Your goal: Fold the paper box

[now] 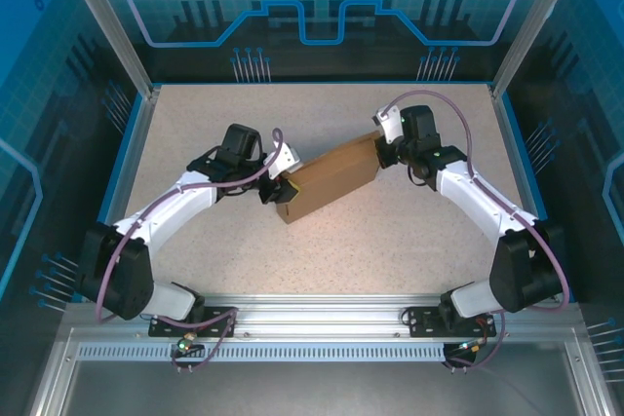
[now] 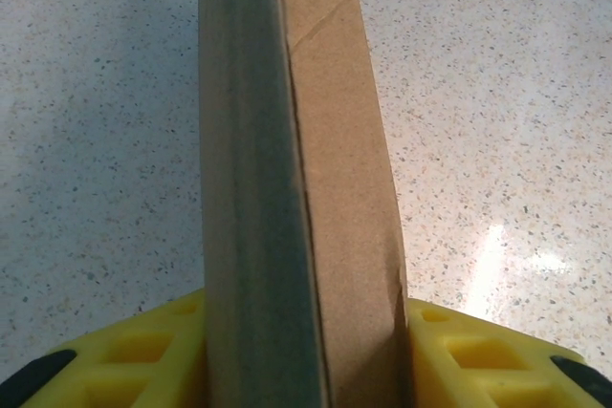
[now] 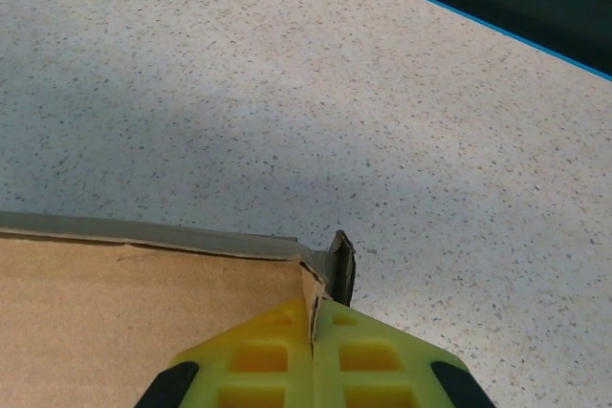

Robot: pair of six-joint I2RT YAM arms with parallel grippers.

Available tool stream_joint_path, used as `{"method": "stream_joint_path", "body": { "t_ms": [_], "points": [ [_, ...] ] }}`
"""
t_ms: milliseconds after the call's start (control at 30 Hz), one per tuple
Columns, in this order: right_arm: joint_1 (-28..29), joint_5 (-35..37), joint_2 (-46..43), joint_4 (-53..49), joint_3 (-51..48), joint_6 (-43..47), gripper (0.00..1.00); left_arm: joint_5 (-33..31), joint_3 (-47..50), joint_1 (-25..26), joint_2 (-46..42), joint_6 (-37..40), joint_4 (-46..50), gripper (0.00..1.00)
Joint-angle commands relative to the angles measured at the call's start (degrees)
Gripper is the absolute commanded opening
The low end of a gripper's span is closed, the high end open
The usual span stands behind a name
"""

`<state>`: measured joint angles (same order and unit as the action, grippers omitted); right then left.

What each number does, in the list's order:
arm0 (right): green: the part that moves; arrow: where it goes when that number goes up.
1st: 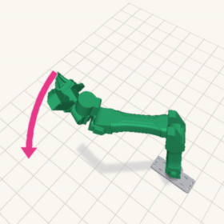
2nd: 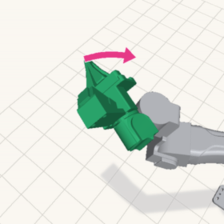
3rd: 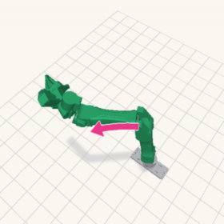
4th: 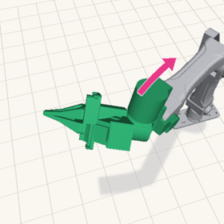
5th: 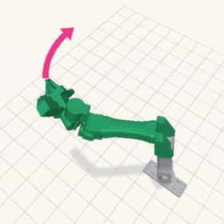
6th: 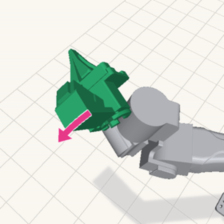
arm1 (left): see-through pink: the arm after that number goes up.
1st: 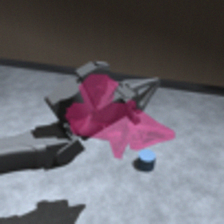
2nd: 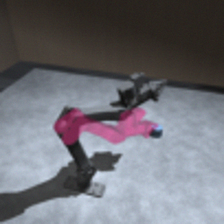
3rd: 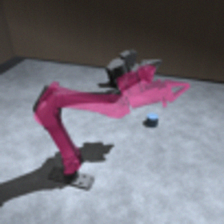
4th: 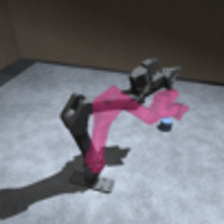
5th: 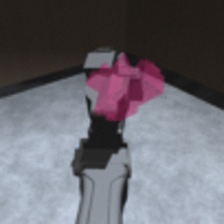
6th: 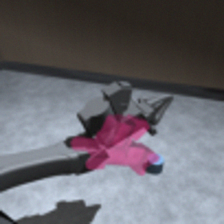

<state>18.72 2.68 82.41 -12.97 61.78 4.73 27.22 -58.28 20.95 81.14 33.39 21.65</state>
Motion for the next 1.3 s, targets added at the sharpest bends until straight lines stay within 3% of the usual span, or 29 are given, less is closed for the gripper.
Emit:
{"method": "stream_joint_path", "body": {
  "t_ms": [0, 200, 467, 700, 1033, 1267],
  "points": [
    [2.35, 1.08, 0.07, -2.67, -0.96, -3.69, 0.02, -3.07, -3.68, -0.48, -0.05, -0.37, -3.29, 0.51],
    [3.34, 2.41, 1.74, -3.05, 0.15, -5.63, 0.02, -2.73, -1.96, -0.48, -1.56, -1.57, -5.62, 0.63],
    [3.87, 2.48, 3.02, -3.64, 1.11, -5.88, 0.02, -6.47, -2.39, -0.48, -1.82, -2.64, -5.44, 0.71],
    [4.30, 3.07, 3.11, -4.77, 2.46, -6.19, 0.02, -11.14, -2.38, -0.47, -5.84, -11.13, -7.44, 0.76],
    [4.37, 3.55, 3.37, -6.25, 3.96, -6.17, 0.02, -28.13, 6.94, -0.41, -20.39, -35.86, -3.36, 0.75],
    [4.47, 3.04, 3.94, -6.41, 4.58, -6.13, 0.02, -27.53, 5.91, -0.38, -19.63, -40.93, 5.41, 0.61]
  ]
}}
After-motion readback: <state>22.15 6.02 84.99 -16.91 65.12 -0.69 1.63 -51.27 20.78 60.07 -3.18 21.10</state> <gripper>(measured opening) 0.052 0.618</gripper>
